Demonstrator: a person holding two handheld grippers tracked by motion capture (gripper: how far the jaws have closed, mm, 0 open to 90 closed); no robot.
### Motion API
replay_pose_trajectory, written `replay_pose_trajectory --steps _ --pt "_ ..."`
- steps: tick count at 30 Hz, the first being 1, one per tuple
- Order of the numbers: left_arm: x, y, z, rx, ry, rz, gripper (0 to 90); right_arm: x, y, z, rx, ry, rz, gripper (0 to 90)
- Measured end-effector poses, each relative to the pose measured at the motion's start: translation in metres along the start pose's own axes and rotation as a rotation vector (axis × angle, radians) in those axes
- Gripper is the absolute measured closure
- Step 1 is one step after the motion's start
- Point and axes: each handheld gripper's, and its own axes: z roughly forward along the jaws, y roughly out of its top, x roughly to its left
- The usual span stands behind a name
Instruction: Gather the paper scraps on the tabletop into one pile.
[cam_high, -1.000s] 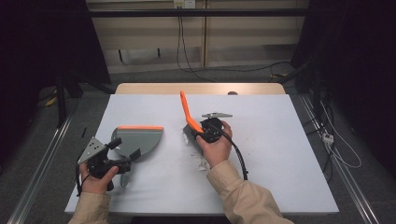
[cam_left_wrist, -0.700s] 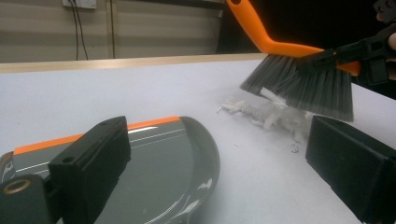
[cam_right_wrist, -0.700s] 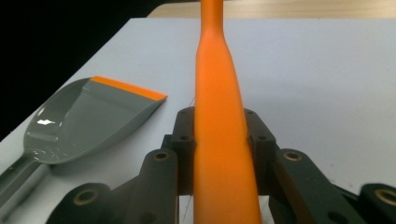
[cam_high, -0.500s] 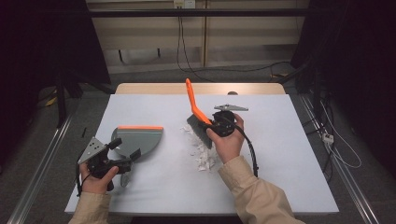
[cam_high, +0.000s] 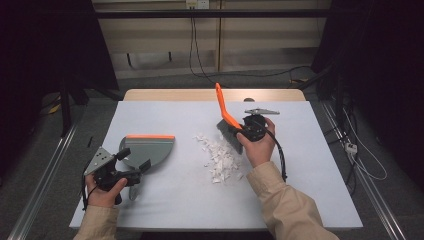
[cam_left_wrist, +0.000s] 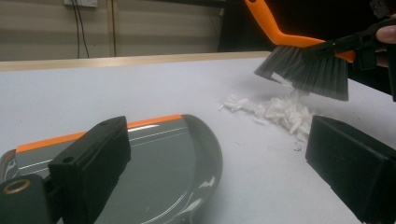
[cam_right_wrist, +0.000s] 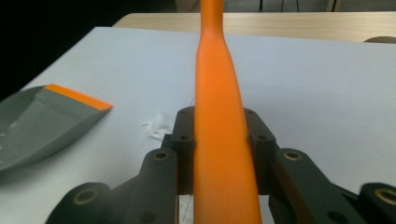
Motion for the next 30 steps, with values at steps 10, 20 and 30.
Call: replay_pose_trajectory --steps 10,20,30 --pt "0.001 -0.002 0.002 0.022 0.002 0.006 6.4 -0.032 -0.006 0.007 0.039 -0.049 -0.086 71.5" --pt "0.001 -0.003 0.003 0.028 0.0 0.008 6.4 -0.032 -0.013 0.008 0.101 -0.071 -0.187 70.2" --pt "0.001 -0.003 0.003 0.027 -0.003 0.005 6.4 -0.024 0.01 0.007 0.297 -0.092 -0.226 70.9"
